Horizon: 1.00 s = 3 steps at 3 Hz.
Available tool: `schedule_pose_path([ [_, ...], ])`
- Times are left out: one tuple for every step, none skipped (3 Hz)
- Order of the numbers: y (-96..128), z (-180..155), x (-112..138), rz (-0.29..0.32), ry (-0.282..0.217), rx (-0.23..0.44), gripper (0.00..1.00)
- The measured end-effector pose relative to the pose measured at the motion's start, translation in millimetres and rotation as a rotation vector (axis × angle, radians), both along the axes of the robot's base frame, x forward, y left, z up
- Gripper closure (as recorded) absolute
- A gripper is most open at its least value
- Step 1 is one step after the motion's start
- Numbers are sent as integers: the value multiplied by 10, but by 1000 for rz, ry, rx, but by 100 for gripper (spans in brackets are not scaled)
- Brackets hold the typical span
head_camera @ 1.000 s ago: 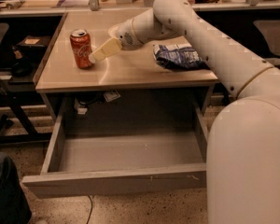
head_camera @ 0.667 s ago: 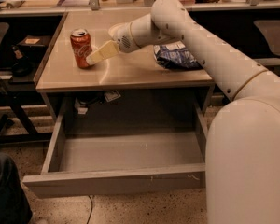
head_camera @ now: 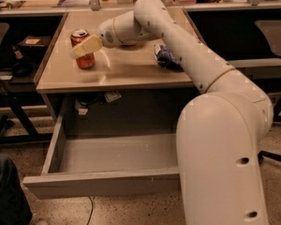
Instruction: Place coke can into top drawer
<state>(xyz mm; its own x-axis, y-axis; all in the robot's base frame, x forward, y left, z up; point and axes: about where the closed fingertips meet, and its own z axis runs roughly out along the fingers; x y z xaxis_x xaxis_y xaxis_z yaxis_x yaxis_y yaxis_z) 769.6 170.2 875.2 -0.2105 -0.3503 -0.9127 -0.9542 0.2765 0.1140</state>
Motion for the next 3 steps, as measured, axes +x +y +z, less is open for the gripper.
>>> schedule_pose_path([
  [175,145,48,24,-16,29,0],
  [180,167,54,24,-19,32,19],
  [180,167,54,24,-19,32,41],
])
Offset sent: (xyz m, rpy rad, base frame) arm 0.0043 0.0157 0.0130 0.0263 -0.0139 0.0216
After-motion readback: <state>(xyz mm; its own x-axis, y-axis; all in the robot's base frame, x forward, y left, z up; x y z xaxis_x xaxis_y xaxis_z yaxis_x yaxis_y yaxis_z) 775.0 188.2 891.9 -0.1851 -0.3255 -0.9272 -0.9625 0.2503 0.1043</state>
